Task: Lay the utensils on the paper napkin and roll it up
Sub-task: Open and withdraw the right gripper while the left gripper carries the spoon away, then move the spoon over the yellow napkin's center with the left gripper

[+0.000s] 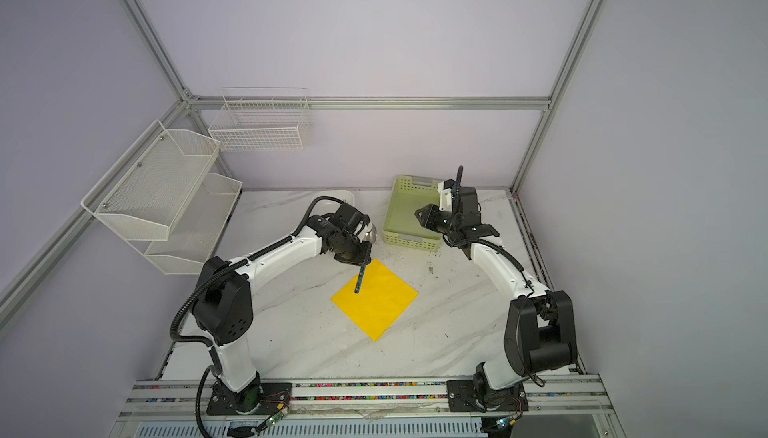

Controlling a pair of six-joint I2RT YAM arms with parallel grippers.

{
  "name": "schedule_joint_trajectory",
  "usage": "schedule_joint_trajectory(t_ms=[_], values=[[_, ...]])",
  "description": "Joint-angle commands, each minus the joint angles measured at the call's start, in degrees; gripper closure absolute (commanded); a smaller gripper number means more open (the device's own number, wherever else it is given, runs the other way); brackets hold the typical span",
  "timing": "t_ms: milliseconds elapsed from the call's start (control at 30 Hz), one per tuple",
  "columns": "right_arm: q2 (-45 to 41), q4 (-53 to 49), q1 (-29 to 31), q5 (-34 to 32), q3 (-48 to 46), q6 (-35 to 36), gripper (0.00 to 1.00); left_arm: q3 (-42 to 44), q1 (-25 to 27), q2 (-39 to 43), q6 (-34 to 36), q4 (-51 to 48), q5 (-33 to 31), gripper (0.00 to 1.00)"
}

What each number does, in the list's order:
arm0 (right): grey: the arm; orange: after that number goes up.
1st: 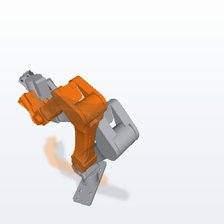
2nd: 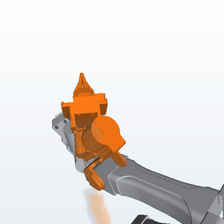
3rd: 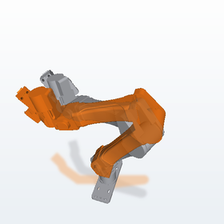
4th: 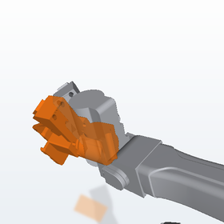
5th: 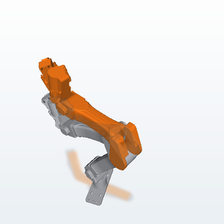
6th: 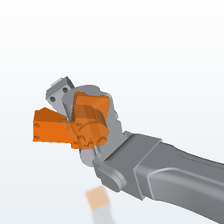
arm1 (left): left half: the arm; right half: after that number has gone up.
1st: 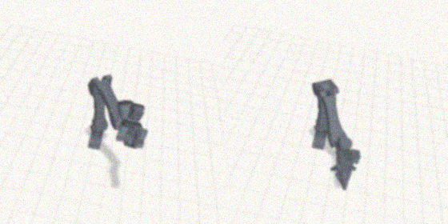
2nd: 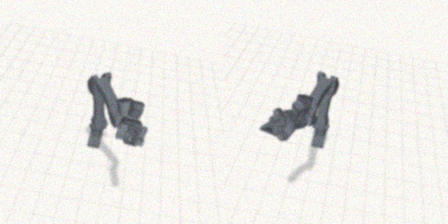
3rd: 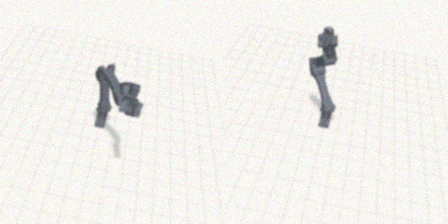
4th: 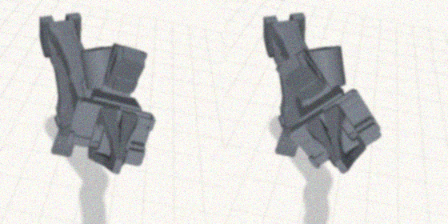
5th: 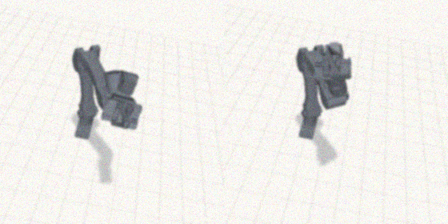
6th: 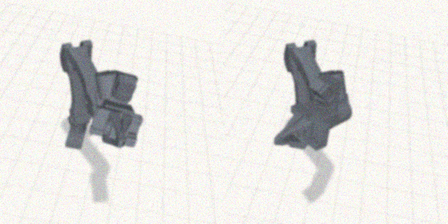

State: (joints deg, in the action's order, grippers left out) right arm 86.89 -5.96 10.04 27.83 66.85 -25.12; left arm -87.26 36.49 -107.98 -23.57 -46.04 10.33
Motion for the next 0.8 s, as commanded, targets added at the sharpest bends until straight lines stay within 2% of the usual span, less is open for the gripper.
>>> schedule_joint_trajectory(t_ms=[0, 167, 300, 467, 600, 767], values=[[-1.7, -2.3, -2.4, 1.3, 0.4, 3.2, 0.72, 2.4, 1.1, -0.2, -2.6, 0.0, -0.7, 0.92], [-1.9, -2.4, -3.6, 2.2, 0.0, 3.5, 0.72, 2.9, 1.7, -1.0, -8.4, -0.1, -3.0, 0.92], [-2.2, -2.2, -3.6, 2.6, -0.4, 3.8, 0.72, 2.9, 1.6, -2.0, -14.1, -0.3, -3.5, 1.00], [-2.4, -1.8, -3.6, 3.0, -1.2, 4.0, 0.72, 1.6, 1.8, -4.4, -21.1, -2.7, -4.5, 1.00], [-2.4, -1.4, -3.6, 3.9, -1.7, 4.0, 0.72, 1.2, 2.6, -5.3, -23.7, -4.6, -6.9, 0.99], [-2.2, -1.1, -3.6, 4.7, -1.7, 3.9, 0.72, 1.1, 3.7, -5.9, -24.9, -4.9, -6.7, 0.99]])
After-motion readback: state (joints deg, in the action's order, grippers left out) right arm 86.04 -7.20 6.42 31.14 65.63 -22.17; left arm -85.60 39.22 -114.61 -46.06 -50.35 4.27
